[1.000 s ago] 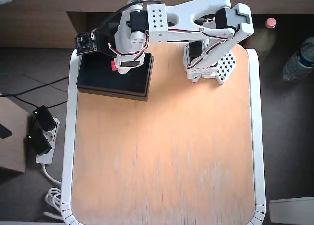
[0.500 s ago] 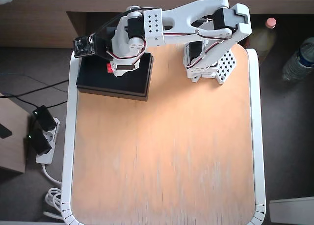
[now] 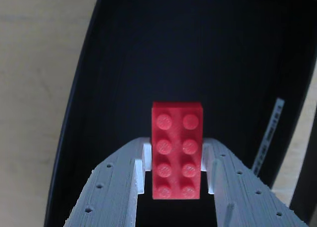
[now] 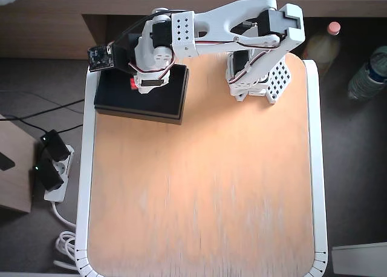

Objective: Grasp a lego block and put it in the bin.

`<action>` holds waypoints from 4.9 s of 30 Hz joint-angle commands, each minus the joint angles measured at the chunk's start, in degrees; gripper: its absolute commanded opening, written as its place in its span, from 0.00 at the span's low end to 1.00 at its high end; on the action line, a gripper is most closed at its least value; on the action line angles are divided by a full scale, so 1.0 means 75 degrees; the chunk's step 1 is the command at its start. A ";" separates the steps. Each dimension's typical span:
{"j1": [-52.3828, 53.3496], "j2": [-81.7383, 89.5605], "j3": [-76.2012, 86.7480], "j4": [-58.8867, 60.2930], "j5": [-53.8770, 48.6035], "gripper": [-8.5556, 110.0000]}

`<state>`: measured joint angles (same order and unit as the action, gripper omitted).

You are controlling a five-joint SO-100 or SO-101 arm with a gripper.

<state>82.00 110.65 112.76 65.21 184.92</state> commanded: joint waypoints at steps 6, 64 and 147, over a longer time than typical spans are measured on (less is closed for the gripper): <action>0.0141 0.0070 -0.0141 -0.0211 0.0105 0.12; -0.8684 0.4945 0.0773 -0.0199 -0.1453 0.07; -0.9855 1.0430 0.9211 0.1840 -0.1699 0.07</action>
<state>7.47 183.78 172.97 78.05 172.18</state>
